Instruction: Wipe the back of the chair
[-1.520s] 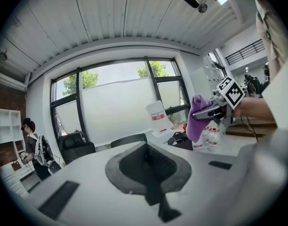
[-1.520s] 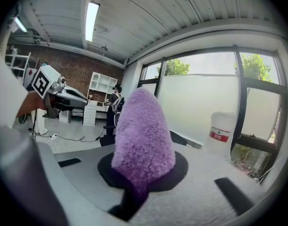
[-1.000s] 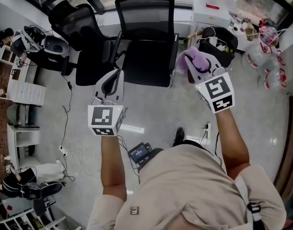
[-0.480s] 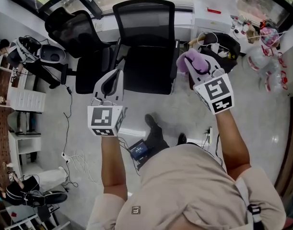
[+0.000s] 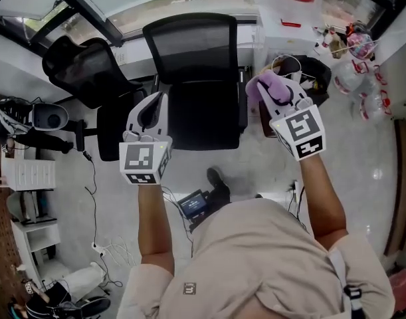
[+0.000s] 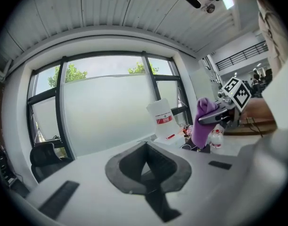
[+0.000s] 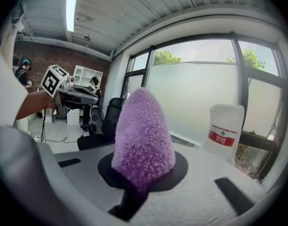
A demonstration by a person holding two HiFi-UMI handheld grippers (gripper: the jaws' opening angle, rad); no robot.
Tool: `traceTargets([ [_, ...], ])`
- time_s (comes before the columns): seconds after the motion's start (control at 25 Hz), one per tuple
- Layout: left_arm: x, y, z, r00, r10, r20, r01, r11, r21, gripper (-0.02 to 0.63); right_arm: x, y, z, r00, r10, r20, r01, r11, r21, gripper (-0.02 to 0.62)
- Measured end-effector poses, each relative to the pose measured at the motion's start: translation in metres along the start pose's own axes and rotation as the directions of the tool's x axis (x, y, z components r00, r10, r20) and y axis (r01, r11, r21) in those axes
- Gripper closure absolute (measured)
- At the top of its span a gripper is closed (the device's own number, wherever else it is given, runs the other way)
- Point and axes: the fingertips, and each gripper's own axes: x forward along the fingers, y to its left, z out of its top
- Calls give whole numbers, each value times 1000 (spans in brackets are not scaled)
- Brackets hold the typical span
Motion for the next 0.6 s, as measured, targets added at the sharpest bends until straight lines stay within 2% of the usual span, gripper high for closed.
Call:
traceTargets([
  [0.28, 48, 53, -5, 998, -65, 12, 65, 998, 9, 600, 54, -6, 19, 999, -46, -17, 47, 999, 19, 577],
  [0.6, 74, 101, -13, 996, -86, 23, 86, 996, 1, 600, 104, -4, 34, 997, -63, -35, 64, 998, 21, 577],
])
